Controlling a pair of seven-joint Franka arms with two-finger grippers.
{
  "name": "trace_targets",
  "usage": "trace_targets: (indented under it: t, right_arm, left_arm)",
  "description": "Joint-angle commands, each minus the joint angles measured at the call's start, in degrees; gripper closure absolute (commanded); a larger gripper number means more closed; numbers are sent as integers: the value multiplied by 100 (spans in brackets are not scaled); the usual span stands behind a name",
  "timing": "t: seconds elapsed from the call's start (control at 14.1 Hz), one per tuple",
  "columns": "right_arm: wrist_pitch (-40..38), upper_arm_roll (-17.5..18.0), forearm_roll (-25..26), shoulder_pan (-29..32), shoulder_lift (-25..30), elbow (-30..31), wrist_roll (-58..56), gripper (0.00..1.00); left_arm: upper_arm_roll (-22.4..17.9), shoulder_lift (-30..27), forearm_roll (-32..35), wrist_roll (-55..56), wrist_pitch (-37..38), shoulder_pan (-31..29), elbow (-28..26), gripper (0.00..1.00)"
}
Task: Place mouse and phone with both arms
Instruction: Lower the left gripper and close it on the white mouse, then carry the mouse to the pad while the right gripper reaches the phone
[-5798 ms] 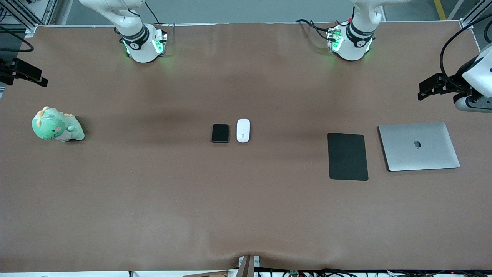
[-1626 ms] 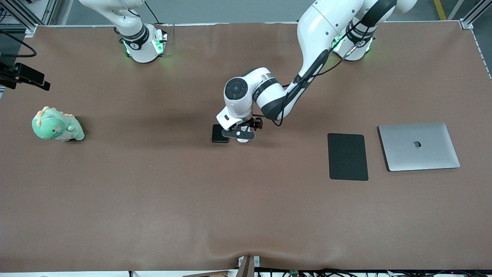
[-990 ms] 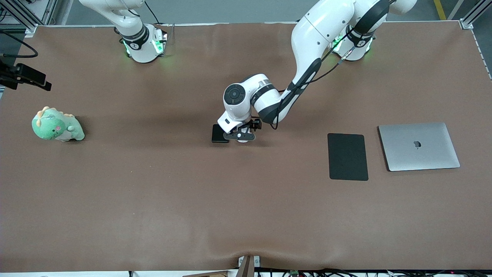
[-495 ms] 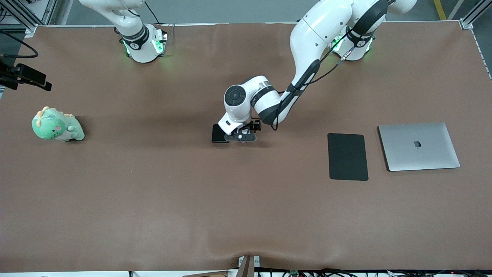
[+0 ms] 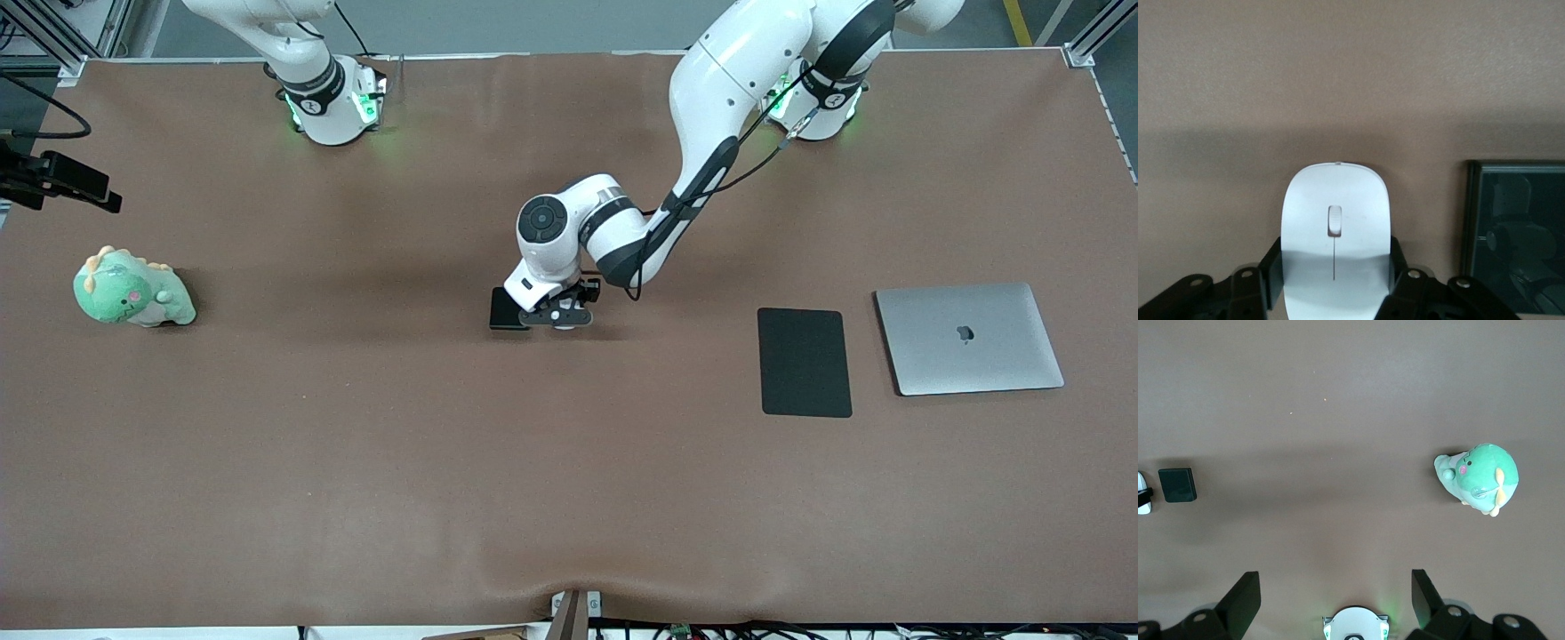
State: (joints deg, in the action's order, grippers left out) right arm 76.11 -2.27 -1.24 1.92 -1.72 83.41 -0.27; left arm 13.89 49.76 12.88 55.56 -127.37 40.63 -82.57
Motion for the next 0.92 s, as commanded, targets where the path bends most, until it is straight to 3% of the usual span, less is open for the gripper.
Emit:
trace_targets:
  t: [0.0,0.28,0.85]
  right_arm:
    - [-17,-19,1,-51,-92,-115,-52,0]
    - [-26,7,28,-157,-109,-246,-52,0]
    - [-8,16,-103,-657,-425,-167,36,0]
  left_arm:
    - [-71,-159,188,209,28,24,83,100]
    - [-62,-545,154,218,291,-20,83,100]
    - [-1,-2057,-128,139,1319,-590,57,100]
